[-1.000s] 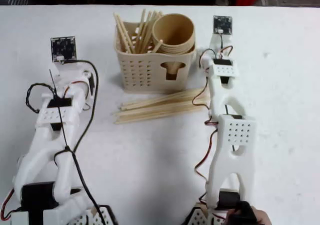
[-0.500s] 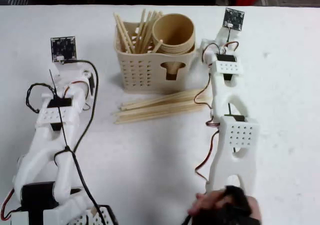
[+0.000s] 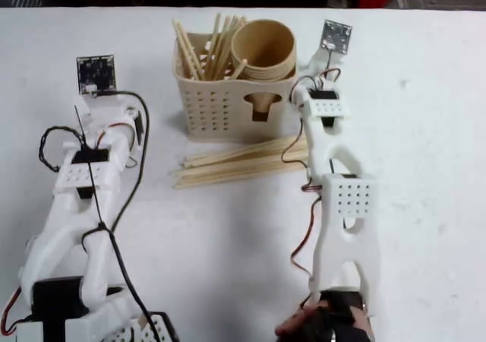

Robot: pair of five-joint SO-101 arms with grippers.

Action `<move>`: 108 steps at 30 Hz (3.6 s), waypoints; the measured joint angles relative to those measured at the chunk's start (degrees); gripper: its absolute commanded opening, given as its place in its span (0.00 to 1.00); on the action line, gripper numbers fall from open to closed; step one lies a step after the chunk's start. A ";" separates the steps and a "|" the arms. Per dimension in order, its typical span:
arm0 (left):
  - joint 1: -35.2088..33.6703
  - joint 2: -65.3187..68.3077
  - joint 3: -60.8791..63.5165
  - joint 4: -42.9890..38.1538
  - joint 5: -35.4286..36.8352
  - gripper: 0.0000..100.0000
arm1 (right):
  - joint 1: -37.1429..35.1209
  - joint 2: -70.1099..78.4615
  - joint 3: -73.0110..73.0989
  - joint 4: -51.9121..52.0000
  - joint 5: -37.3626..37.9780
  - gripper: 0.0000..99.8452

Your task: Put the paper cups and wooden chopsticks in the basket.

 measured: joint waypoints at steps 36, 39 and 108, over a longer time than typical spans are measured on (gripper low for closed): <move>0.00 0.00 0.00 0.00 0.00 0.09 | 3.87 14.68 -59.69 57.23 21.80 0.25; 0.00 0.00 0.00 0.00 0.00 0.09 | 1.32 15.30 -58.81 56.00 32.88 0.31; 0.00 0.00 -6.51 14.86 -3.78 0.10 | 14.95 3.34 -59.96 76.13 36.75 0.02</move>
